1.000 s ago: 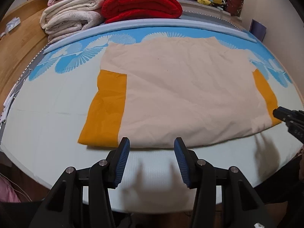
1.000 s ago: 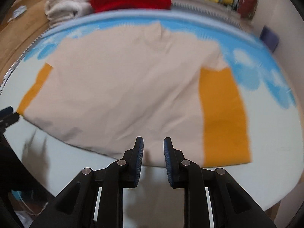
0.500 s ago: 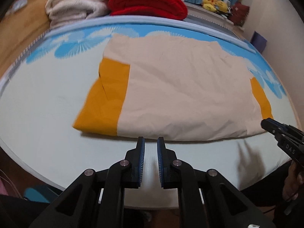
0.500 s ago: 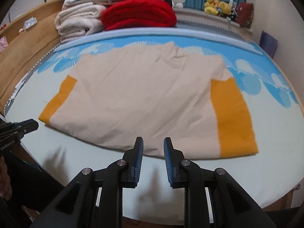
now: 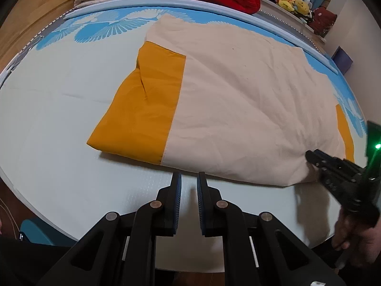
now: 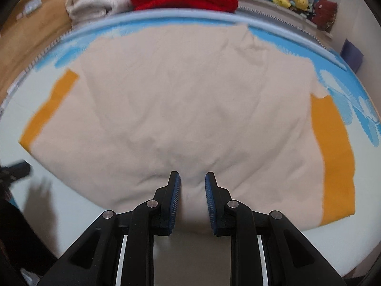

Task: Fold large clothes
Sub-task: 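Press the orange side edge of the bundle with the left gripper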

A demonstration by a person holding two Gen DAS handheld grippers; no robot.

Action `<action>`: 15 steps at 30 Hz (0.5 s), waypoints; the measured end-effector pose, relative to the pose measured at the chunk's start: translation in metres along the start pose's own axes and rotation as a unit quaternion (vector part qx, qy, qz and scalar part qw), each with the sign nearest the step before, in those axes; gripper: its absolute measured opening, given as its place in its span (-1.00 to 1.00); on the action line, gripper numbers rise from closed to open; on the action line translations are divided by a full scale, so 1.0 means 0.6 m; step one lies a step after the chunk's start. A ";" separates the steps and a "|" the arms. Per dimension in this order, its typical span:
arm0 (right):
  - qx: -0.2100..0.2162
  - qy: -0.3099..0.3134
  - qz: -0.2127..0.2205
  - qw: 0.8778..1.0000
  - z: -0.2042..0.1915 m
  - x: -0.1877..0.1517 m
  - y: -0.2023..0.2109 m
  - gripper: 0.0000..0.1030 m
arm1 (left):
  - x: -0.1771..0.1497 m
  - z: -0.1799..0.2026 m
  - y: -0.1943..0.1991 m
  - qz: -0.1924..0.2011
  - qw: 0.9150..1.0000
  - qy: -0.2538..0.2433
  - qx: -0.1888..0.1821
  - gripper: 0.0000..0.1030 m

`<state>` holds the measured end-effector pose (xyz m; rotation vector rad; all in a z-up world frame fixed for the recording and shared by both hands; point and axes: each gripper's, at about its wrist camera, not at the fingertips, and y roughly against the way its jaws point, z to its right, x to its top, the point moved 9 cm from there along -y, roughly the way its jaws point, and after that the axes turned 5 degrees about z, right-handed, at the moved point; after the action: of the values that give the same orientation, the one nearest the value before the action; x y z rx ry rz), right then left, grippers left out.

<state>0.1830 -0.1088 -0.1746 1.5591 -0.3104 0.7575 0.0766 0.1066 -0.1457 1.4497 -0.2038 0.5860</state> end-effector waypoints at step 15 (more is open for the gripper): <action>-0.029 -0.008 -0.006 1.000 0.021 -0.011 -0.016 -0.50 | 0.004 -0.037 -0.020 -0.018 0.979 0.179 -0.096 -0.02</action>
<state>0.1874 -0.1209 -0.1861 1.5114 -0.3313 0.7215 0.0801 0.1287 -0.1581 1.1374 0.0500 0.7647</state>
